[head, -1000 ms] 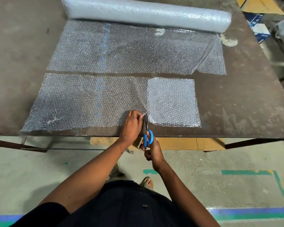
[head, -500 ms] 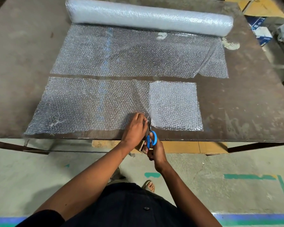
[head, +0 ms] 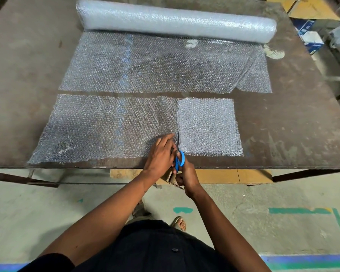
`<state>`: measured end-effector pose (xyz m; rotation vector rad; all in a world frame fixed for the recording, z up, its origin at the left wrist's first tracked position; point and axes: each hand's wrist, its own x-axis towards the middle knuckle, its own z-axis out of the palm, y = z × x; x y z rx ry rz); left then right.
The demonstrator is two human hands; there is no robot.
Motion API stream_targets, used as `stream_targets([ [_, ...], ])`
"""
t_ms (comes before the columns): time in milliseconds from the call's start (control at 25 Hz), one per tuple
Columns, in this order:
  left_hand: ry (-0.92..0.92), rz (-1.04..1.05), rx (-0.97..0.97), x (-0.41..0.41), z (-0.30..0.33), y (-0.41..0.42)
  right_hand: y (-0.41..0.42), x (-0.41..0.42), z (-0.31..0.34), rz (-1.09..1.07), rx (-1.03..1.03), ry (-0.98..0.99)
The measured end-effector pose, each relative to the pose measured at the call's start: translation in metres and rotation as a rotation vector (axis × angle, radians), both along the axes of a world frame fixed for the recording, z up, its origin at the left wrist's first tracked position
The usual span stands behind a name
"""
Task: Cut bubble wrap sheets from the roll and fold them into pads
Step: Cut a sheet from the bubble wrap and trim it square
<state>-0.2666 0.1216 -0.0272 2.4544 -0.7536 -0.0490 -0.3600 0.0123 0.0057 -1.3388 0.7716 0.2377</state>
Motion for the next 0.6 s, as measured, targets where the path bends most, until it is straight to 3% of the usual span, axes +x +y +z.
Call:
stream_targets([
  [280,0.012,0.027,-0.027,-0.0004,-0.0020,-0.0002,0.0005,0.0033,-0.0051,0.002,-0.024,-0.011],
  [600,0.144,0.130,-0.257,0.0074,-0.0018,0.0002,-0.0031,0.0052,0.0022,-0.030,0.074,0.064],
])
